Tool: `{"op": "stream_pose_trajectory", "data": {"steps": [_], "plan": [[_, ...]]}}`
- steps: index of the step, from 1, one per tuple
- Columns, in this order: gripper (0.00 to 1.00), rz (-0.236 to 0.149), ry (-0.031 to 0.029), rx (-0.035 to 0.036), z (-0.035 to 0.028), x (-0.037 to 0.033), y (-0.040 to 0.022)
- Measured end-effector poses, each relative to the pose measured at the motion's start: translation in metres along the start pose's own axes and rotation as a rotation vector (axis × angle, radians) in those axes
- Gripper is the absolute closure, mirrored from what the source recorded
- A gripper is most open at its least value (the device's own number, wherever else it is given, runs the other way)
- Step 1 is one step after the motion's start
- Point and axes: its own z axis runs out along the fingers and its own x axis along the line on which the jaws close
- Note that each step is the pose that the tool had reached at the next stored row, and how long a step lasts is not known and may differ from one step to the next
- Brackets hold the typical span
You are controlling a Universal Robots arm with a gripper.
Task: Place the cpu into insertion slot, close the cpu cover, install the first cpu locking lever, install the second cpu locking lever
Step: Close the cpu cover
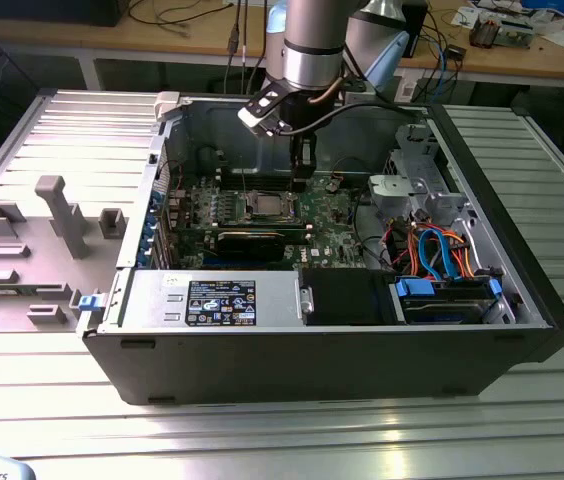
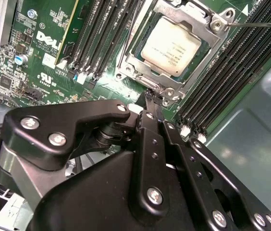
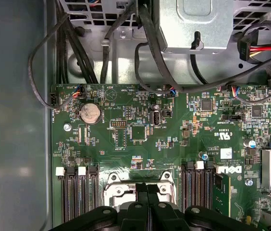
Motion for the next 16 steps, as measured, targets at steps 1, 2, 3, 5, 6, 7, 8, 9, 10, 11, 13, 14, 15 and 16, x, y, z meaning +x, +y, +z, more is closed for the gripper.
{"op": "stream_pose_trajectory", "data": {"steps": [1,2,3,5,6,7,8,9,10,11,13,14,15,16], "plan": [[0.89,0.0,-0.0001,0.0001,0.0,0.0,-0.0004],[0.89,0.0,-0.0001,0.0001,0.0,0.0,-0.0004],[0.89,0.0,-0.0001,0.0001,0.0,0.0,-0.0004],[0.89,0.0,-0.0001,0.0001,0.0,0.0,-0.0005],[0.89,0.0,-0.0001,0.0,0.0,0.0,-0.0005],[0.89,0.0,0.0,0.0,0.0,0.0,-0.0005],[0.89,0.001,0.0001,-0.0052,0.0005,0.0,-0.0076],[0.89,0.001,0.0001,-0.0059,0.0007,-0.0001,-0.0137],[0.89,0.0,0.0001,-0.0048,0.0007,-0.0001,-0.0156],[0.89,-0.005,0.0,-0.002,0.0007,-0.0002,-0.0159],[0.89,-0.028,0.0,0.0016,0.0017,-0.0001,-0.0162],[0.89,-0.042,0.0006,0.0044,0.003,0.0001,-0.0166],[0.89,-0.043,0.0008,0.0052,0.0039,0.0001,-0.0177],[0.89,-0.043,0.001,0.0053,0.0041,0.0001,-0.0197]]}}
